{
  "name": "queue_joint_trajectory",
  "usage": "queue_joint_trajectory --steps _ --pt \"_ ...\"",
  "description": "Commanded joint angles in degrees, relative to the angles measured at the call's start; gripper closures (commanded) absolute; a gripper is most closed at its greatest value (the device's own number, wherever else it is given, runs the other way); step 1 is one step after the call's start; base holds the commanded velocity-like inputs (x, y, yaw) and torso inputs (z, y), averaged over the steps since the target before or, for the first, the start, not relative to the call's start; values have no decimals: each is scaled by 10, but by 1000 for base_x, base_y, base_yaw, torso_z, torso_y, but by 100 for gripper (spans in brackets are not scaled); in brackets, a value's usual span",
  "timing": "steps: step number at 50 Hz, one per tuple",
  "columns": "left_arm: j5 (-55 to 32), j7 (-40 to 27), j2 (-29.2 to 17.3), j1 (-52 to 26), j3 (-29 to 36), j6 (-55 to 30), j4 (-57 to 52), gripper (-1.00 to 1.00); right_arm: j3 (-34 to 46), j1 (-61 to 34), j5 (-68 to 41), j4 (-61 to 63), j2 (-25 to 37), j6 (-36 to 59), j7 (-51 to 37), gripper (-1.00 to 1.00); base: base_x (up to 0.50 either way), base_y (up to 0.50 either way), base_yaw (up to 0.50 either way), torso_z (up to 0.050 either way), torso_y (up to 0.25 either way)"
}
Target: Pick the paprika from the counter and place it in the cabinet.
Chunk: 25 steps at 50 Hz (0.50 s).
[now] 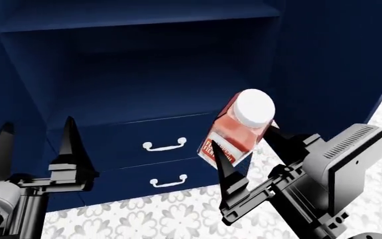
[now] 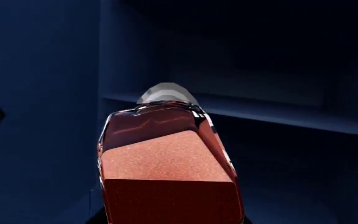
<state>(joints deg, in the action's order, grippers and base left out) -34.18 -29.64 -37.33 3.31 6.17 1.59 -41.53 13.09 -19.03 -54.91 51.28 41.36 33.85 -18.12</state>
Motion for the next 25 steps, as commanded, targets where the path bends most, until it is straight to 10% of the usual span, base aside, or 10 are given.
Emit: queue_joint_trajectory --steps 1,25 --pt "1 0 0 -2 2 0 2 -100 -3 0 19 3 1 -1 7 100 0 0 500 0 0" --pt "3 0 -1 0 3 2 0 -100 -8 11 17 -2 3 -15 5 100 0 0 500 0 0"
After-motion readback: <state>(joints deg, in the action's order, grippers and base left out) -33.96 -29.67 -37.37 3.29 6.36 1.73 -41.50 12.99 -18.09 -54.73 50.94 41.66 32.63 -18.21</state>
